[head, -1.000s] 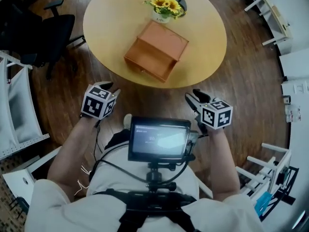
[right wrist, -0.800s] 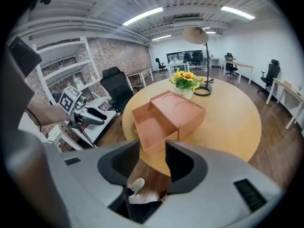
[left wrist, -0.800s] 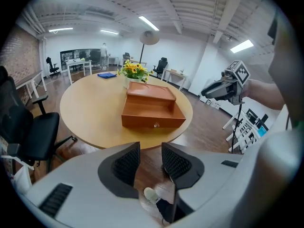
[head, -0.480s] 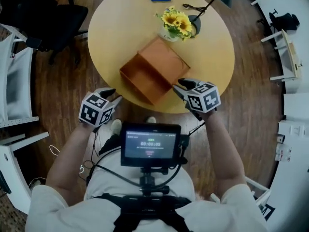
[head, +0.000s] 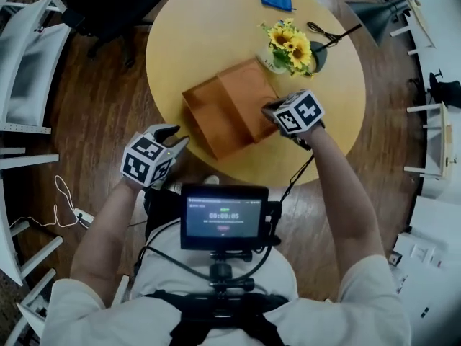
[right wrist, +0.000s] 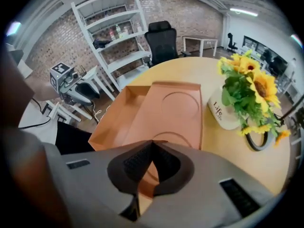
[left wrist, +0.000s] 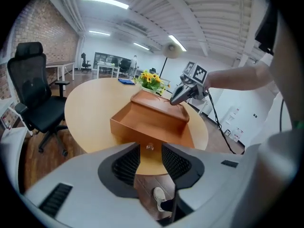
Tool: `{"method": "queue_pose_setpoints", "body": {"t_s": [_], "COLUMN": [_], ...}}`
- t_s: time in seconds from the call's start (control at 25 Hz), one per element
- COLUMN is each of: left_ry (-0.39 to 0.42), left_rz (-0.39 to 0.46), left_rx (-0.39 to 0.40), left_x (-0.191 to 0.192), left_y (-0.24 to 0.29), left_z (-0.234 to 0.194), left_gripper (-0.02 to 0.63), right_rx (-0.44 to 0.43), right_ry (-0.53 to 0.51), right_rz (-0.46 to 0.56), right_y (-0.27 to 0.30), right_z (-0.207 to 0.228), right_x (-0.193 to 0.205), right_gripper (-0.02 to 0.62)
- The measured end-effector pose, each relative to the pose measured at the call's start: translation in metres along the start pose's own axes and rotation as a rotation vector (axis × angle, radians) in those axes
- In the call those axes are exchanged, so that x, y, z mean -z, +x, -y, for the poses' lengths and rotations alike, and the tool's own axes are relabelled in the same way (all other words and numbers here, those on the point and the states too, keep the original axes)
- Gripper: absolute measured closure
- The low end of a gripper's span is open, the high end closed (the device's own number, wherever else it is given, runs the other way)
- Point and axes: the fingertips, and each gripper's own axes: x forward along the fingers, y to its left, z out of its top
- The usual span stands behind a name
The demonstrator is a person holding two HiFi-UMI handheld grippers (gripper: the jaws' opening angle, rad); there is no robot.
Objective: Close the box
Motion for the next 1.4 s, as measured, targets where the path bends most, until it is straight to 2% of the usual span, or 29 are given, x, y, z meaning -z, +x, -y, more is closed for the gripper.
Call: {"method": "queue_pose_setpoints", "body": {"t_s": [0.16,0.36,0.56,0.84,1.04,1.4], "left_ry": [-0.005,0.024,0.032,0.044,0.075,0.084], "left_rz": [0.014,0.014,0.019,0.016,0.02,0.027], "left_rx": [-0.02,-0.003,0.006,0.023,0.032,0.041], "left_x": [0.005,0.018,0.03,0.031,0.032,0.031], "left_y": [0.009,0.025,0.038,0.067,0.076,0.074], "left_z": [-0.002,0.0,0.001,0.001,0.004,0.007], "left_gripper": [0.462,0.462,0.462,0.472,0.534,0.54], "right_rx": [-0.055,-0.094,-0.072,-0.062,-0.049,-0.046], "right_ry": [-0.067,-0.058,-0.084,-0.063,-0.1,-0.072], "right_rz": [-0.104,-0.133,-0.162,-0.131,-0.134,-0.119], "right_y": [0.011,0.008,0.01,0.009,0.009,0.008], "right_z": [-0.001,0.0,-0.001,0.004,0.002,0.002], "right_x": [0.006,0.004,0.004,0.005,0.005,0.005], "right_gripper": [0.594,0.594,0.594,0.594,0.594,0.594]}}
